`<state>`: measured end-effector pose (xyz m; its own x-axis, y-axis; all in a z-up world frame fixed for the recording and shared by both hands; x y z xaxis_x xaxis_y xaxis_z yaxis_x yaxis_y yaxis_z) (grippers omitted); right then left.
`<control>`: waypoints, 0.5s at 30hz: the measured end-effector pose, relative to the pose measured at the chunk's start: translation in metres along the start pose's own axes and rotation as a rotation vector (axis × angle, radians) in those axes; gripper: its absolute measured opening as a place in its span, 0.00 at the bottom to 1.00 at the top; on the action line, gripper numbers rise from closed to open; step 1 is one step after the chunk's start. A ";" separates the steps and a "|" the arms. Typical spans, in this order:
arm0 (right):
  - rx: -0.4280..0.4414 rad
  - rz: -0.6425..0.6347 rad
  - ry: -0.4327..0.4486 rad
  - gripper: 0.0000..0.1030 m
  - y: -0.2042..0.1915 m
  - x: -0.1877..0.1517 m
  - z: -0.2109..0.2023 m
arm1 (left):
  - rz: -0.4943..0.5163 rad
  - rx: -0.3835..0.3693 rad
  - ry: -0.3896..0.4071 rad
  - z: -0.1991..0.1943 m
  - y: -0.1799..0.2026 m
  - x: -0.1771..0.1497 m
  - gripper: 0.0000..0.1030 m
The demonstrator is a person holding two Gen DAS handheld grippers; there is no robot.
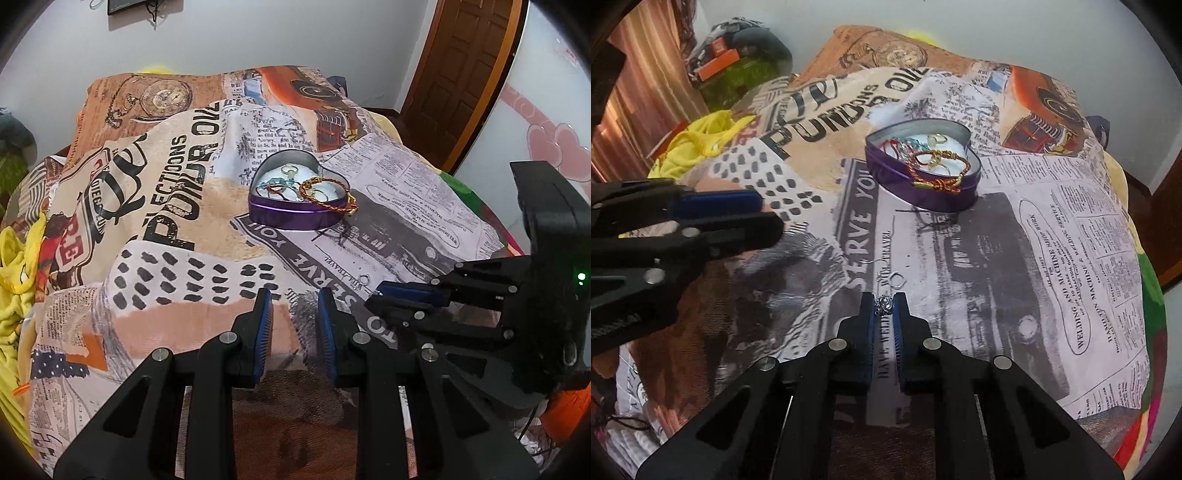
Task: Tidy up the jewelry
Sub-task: 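Grasp a small silver ring with the right tool while the left tool grasps another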
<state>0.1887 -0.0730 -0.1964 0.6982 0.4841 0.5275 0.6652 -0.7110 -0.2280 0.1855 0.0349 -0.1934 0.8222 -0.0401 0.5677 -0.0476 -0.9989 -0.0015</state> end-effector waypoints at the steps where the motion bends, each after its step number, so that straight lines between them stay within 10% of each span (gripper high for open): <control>1: 0.005 0.001 0.009 0.08 -0.001 -0.001 -0.002 | 0.007 -0.003 0.000 0.000 0.002 0.000 0.24; 15: -0.047 0.081 0.146 0.08 0.030 0.006 -0.050 | 0.073 -0.060 -0.055 0.023 0.039 0.003 0.24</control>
<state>0.2000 -0.1173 -0.1591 0.7010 0.3471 0.6230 0.5926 -0.7696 -0.2380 0.1991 -0.0046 -0.2106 0.8450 -0.1161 0.5220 -0.1413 -0.9899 0.0086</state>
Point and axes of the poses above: each gripper's, at about its wrist camera, not at the fingertips, and z roughly the way its jaws point, y to its right, x to its top, the point moved 1 cm from there along z, roughly the way its jaws point, and after that the axes turned 9 degrees about x, right-handed, at the moved point
